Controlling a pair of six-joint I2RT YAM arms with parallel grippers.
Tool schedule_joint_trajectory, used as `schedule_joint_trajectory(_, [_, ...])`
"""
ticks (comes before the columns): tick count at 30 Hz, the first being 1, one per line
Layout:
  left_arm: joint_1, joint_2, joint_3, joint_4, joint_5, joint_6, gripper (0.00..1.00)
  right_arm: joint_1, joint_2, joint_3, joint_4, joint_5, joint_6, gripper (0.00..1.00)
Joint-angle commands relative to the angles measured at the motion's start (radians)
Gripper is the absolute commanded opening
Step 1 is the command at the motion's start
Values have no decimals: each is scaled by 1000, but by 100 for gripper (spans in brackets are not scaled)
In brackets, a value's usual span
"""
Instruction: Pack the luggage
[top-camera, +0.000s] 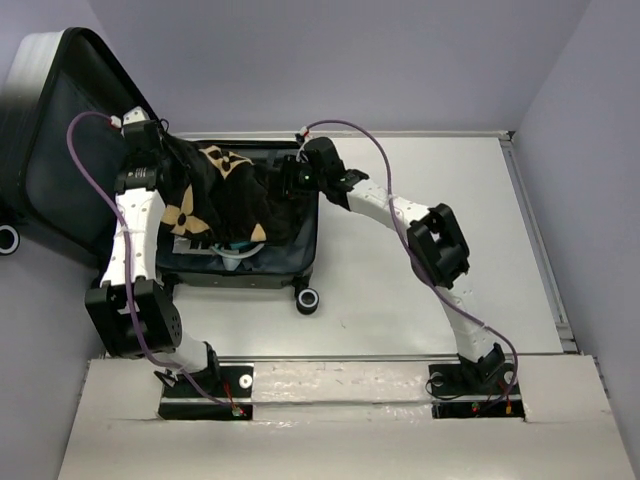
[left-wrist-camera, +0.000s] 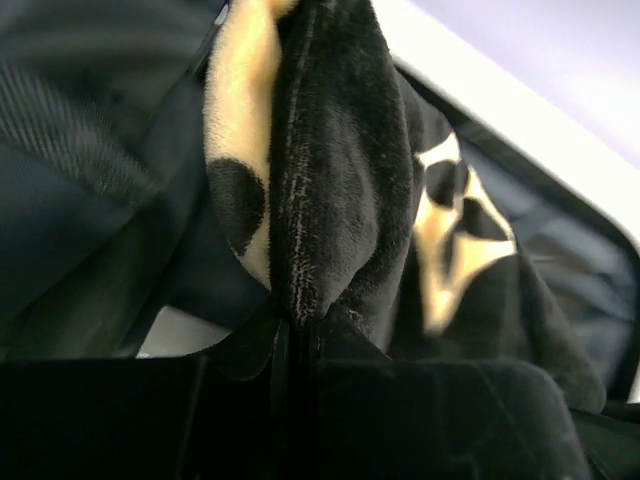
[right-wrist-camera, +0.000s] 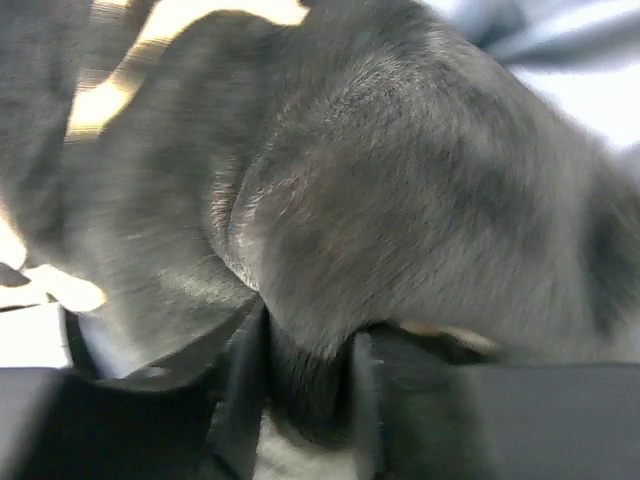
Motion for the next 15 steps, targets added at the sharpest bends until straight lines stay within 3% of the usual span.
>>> schedule_joint_trajectory(1, [19, 9, -35, 71, -61, -7, 25, 2, 36, 138, -61, -52, -30, 54])
schedule_joint_trajectory(2, [19, 8, -32, 69, -67, -2, 59, 2, 42, 155, -89, -49, -44, 68])
schedule_joint_trajectory(5, [0, -58, -32, 75, -89, 4, 95, 11, 23, 201, -164, -6, -114, 85])
schedule_joint_trajectory(10, [-107, -248, 10, 11, -238, 30, 99, 20, -21, 310, -296, 81, -209, 95])
schedule_joint_trajectory(15, [-113, -521, -126, -35, -349, -5, 99, 42, -148, 219, -310, 152, -294, 97])
